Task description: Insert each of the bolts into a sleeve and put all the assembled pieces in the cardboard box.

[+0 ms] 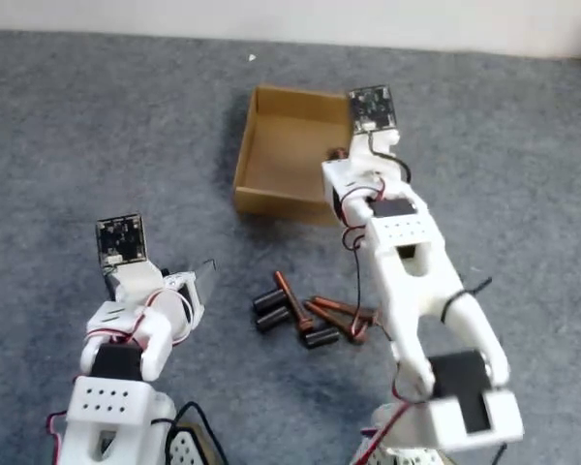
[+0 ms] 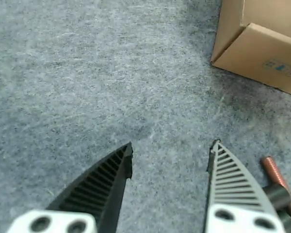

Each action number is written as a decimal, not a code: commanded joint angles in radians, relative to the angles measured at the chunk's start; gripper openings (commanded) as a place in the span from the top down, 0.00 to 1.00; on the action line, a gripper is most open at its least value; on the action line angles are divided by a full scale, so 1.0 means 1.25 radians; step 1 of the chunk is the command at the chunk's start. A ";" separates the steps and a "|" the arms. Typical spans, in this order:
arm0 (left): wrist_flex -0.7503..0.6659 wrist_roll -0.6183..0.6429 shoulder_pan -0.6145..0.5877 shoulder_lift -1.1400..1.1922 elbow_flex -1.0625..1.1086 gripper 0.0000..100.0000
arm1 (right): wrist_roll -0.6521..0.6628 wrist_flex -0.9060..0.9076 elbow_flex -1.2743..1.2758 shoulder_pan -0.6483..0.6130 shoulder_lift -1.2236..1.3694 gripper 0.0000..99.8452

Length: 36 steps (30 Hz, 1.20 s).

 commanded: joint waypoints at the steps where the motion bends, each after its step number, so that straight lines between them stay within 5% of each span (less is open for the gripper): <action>1: -0.014 -0.009 -0.047 -0.009 -0.013 0.73 | 0.006 0.174 -0.041 -0.026 -0.138 0.85; 19: -0.015 -0.010 -0.089 -0.009 -0.014 0.73 | 0.012 0.768 -0.036 -0.105 -0.269 0.85; 25: -0.015 -0.010 -0.089 -0.009 -0.014 0.73 | 0.196 0.914 -0.028 -0.188 -0.269 0.85; 36: -0.015 -0.012 -0.212 -0.009 -0.034 0.73 | 0.237 0.754 0.077 -0.321 -0.266 0.85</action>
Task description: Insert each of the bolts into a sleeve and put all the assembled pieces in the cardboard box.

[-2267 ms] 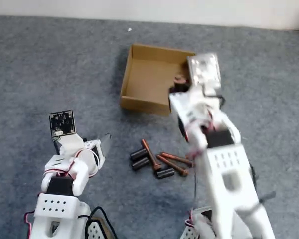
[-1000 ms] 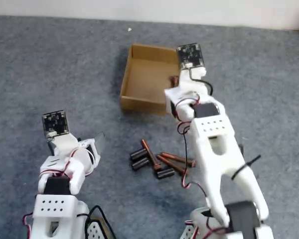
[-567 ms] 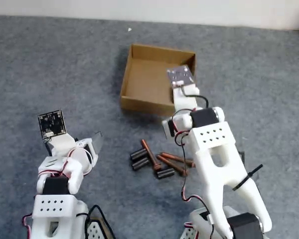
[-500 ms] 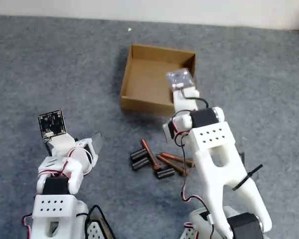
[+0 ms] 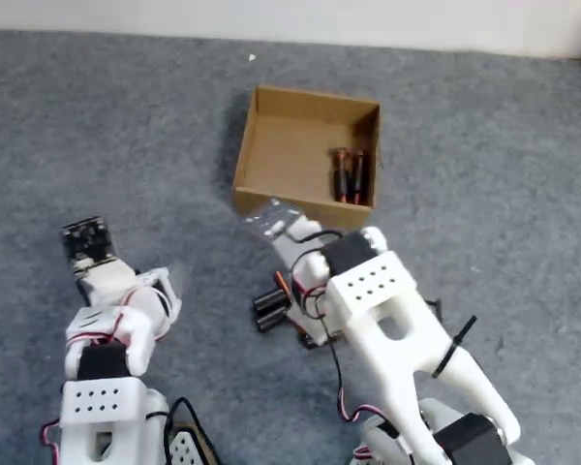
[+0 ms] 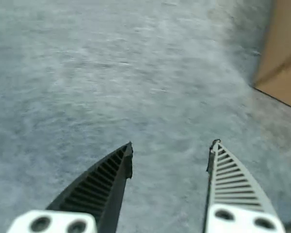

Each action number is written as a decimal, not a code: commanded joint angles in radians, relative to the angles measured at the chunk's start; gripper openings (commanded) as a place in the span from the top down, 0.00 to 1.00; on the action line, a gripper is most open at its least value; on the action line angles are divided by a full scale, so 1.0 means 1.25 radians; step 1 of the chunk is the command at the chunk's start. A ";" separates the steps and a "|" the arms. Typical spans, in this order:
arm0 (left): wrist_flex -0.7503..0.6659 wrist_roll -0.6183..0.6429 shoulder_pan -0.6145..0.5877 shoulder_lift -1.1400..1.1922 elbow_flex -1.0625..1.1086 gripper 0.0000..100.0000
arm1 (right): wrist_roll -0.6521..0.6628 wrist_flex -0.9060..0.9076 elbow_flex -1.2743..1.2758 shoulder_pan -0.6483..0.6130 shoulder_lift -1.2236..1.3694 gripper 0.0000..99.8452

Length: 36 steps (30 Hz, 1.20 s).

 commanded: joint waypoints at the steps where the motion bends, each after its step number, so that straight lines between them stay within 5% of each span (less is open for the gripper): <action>1: -0.015 -0.027 -0.088 -0.009 -0.035 0.73 | 0.009 -0.078 -0.002 -0.050 -0.025 0.85; 10: -0.016 -0.114 -0.120 -0.009 -0.033 0.73 | 0.011 -0.176 -0.008 -0.141 0.055 0.85; 14: -0.016 -0.115 -0.121 -0.009 -0.033 0.73 | 0.124 -0.176 -0.042 -0.165 0.159 0.85; 36: -0.016 -0.117 -0.121 -0.009 -0.031 0.73 | 0.285 -0.193 -0.257 -0.115 0.443 0.85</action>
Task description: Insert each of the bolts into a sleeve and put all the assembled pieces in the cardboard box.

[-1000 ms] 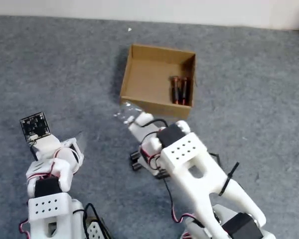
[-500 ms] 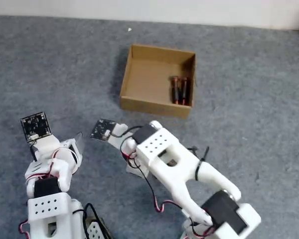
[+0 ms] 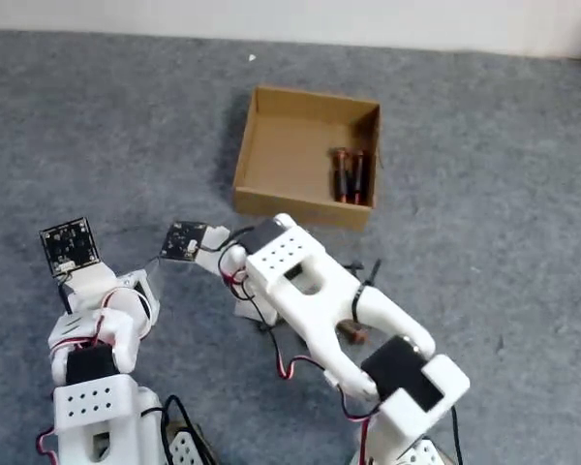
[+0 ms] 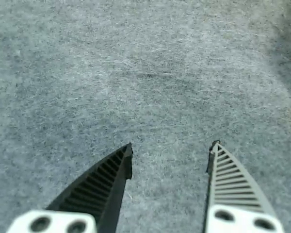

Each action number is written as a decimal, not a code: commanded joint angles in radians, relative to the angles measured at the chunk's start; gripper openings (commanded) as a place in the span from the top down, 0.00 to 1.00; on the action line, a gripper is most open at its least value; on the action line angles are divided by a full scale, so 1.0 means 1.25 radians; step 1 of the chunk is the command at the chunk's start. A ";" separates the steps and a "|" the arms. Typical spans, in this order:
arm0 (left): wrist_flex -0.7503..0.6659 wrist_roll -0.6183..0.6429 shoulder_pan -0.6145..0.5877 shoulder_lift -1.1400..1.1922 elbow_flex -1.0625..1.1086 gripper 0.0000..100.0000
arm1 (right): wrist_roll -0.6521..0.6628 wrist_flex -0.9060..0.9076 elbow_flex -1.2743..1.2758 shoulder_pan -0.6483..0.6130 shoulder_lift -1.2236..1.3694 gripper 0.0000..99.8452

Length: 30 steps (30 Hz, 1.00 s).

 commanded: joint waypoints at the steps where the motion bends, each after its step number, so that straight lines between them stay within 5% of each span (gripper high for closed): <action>1: -0.016 -0.011 -0.012 -0.009 -0.030 0.73 | 0.025 -0.014 -0.023 0.017 0.013 0.85; 8: -0.016 -0.011 -0.012 -0.009 -0.030 0.73 | 0.025 -0.083 -0.025 0.018 0.084 0.86; 16: -0.016 -0.011 -0.009 -0.009 -0.029 0.73 | 0.021 -0.077 -0.034 0.018 0.095 1.00; 30: -0.041 -0.006 0.026 -0.009 -0.028 0.73 | -0.177 0.147 -0.087 0.184 -0.371 0.99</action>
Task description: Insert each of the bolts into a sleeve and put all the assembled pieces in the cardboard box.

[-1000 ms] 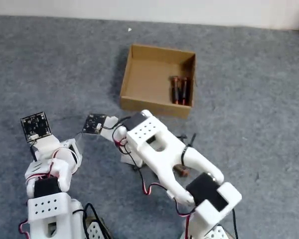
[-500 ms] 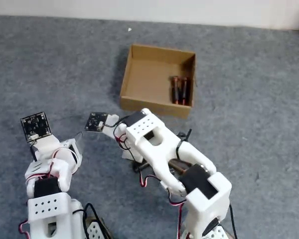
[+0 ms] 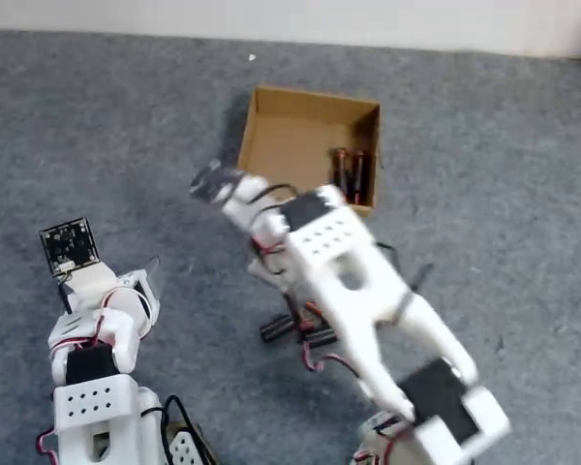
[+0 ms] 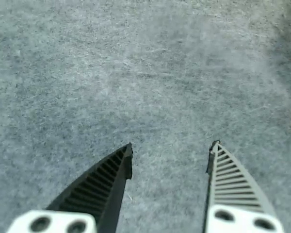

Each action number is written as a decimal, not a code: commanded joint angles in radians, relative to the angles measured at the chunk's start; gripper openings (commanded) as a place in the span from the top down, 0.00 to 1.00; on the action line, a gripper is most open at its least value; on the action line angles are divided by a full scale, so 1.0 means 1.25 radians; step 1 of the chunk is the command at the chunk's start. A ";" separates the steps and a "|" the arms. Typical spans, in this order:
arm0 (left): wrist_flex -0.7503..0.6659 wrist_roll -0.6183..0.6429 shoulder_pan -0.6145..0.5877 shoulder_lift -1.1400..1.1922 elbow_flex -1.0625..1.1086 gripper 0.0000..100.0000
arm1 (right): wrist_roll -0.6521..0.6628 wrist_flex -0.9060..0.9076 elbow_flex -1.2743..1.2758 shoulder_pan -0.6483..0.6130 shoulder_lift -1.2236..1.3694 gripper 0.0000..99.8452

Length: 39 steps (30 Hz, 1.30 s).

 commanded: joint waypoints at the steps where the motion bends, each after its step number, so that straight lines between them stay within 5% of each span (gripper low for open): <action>1: -0.034 -0.006 0.042 -0.009 -0.028 0.73 | -0.053 0.051 -0.004 0.079 -0.177 0.99; 11: -0.032 -0.118 0.160 -0.007 -0.061 0.73 | -0.131 0.055 0.287 0.395 -0.574 0.99; 18: 0.164 -0.193 0.332 0.001 -0.251 0.73 | -0.137 -0.001 0.514 0.551 -0.792 0.99; 27: 0.303 -0.330 0.552 0.021 -0.418 0.82 | -0.303 -0.171 0.731 0.682 -0.905 0.99; 39: 0.296 -0.422 0.729 0.574 -0.681 0.75 | -0.419 -0.246 0.752 0.860 -0.909 0.99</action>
